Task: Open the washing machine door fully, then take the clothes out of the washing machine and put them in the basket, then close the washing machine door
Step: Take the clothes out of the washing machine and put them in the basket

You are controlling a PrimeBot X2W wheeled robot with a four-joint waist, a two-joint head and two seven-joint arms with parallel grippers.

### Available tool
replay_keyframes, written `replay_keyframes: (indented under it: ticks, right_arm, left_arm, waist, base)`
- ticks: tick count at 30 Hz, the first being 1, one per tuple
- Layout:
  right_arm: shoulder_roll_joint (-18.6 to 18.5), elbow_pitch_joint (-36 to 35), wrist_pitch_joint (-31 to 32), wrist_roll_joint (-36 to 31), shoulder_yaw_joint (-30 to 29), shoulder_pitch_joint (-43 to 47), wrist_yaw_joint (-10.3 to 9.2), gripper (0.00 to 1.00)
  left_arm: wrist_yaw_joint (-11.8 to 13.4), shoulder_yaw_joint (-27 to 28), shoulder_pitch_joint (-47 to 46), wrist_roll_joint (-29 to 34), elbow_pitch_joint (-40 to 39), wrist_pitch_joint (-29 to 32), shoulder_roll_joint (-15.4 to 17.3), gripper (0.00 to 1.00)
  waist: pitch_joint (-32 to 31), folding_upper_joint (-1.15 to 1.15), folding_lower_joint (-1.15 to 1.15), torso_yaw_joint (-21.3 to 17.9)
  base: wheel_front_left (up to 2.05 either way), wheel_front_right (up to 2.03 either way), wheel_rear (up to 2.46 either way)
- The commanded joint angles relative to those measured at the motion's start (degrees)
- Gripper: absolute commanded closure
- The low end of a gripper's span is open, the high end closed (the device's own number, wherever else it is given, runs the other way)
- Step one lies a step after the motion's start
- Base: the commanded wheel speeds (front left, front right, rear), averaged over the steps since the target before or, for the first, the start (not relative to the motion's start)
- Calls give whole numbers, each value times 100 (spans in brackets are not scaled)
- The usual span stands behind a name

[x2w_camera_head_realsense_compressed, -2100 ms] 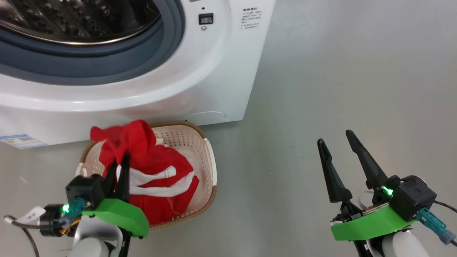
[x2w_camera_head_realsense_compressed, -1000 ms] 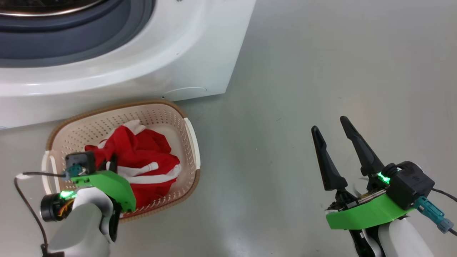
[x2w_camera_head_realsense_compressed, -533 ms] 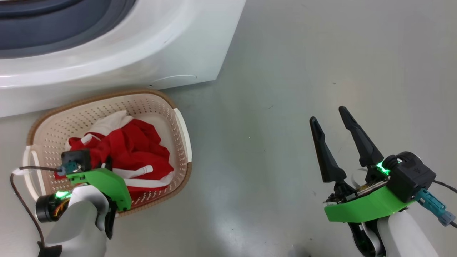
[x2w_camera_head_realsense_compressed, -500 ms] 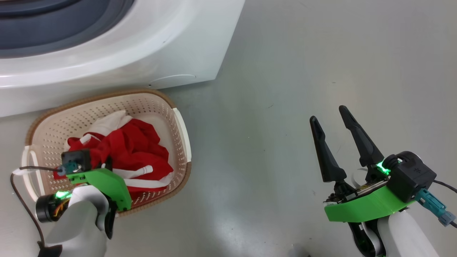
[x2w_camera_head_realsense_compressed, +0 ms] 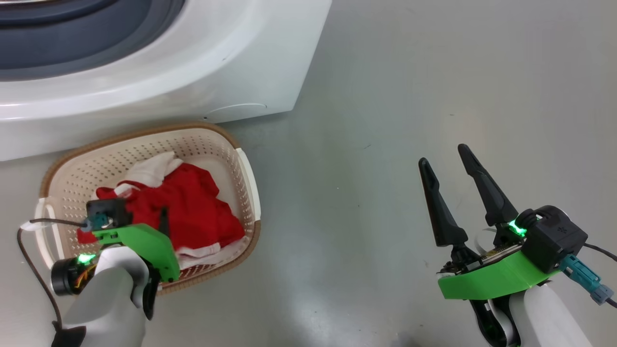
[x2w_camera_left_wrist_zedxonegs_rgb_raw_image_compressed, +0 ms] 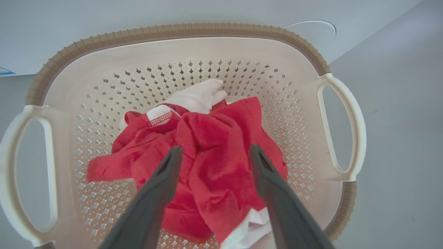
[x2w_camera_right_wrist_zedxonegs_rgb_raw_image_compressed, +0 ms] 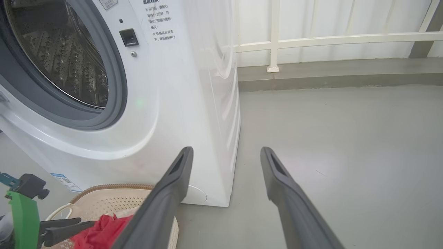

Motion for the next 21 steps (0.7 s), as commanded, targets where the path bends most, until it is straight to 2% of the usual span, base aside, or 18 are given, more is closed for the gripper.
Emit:
replay_keyframes:
  ticks: [1,12,21]
  right_arm:
    - [-37,-116,-36,32,107,1,36,0]
    - [-37,-89,-36,-38,45,80,36,0]
    - [-37,-51,-36,-80,5,204,36,0]
  left_arm:
    - [-43,80,-59,6,-35,-99,121,0]
    - [-62,78,-21,52,-299,-361,106,0]
    - [272,501,611,394,-1987,-372,292,0]
  waist:
    - [-47,0,0,50]
    - [-412,0,0,305]
    - [-787,0,0,497]
  base:
    - [0,0,0]
    - [0,0,0]
    - [0,0,0]
